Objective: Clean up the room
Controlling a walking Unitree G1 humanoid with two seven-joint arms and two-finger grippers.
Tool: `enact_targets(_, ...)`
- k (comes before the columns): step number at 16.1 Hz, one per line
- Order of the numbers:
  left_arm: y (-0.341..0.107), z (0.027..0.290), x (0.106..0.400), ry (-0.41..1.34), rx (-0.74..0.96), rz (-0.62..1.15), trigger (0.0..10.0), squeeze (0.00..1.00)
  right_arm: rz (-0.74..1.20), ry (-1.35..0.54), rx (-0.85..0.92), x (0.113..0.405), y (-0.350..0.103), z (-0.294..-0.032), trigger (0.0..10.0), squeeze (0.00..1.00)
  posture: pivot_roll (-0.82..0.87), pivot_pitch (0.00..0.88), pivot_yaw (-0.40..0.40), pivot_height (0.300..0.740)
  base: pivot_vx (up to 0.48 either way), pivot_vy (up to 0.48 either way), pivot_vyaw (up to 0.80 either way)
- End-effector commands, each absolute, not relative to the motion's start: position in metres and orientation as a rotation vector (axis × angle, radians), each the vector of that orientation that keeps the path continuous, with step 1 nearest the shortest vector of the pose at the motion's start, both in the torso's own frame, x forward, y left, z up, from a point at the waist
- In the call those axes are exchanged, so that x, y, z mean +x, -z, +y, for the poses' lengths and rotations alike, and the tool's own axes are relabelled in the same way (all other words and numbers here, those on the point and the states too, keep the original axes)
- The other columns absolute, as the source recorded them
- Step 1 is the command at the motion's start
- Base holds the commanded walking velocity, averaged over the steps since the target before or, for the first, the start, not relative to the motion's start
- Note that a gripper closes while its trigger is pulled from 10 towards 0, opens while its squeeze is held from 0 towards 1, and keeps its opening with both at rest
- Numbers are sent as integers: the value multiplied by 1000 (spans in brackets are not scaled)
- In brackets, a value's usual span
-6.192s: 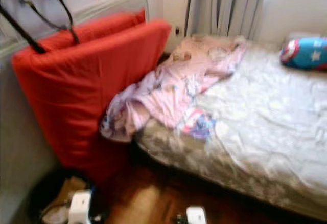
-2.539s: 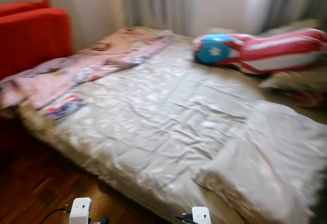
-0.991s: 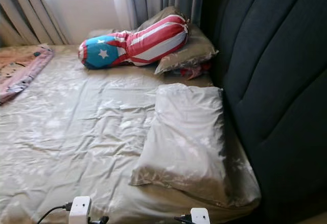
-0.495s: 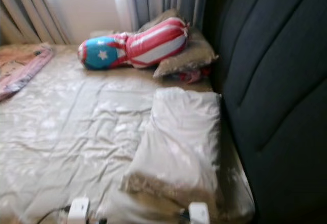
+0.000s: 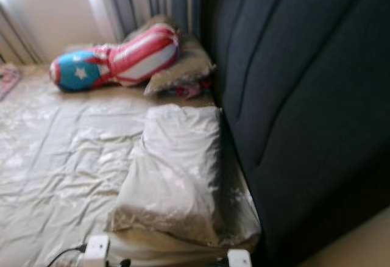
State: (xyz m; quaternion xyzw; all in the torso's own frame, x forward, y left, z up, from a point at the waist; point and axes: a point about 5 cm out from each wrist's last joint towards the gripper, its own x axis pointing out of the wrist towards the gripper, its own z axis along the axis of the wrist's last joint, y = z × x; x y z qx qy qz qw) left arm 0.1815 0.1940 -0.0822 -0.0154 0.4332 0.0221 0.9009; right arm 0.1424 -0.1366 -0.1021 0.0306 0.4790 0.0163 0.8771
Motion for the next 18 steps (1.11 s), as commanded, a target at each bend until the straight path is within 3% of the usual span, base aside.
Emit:
enact_targets(1,84,201,177,-71,-37,914,10000,0,981,-41,74,147,100,-130,10000,0,-67,0,8,740,0,0,0)
enact_targets(6,85,202,175,-99,-66,921,10000,0,977,-41,78,148,100,-130,10000,0,-66,0,9,740,0,0,0)
enact_targets(12,85,201,175,-88,-62,927,10000,0,979,-45,76,148,100,-130,10000,0,-66,0,9,740,0,480,0)
enact_targets(18,85,198,174,-68,-64,920,10000,0,979,-42,75,147,100,-131,10000,0,-65,0,9,740,0,0,0)
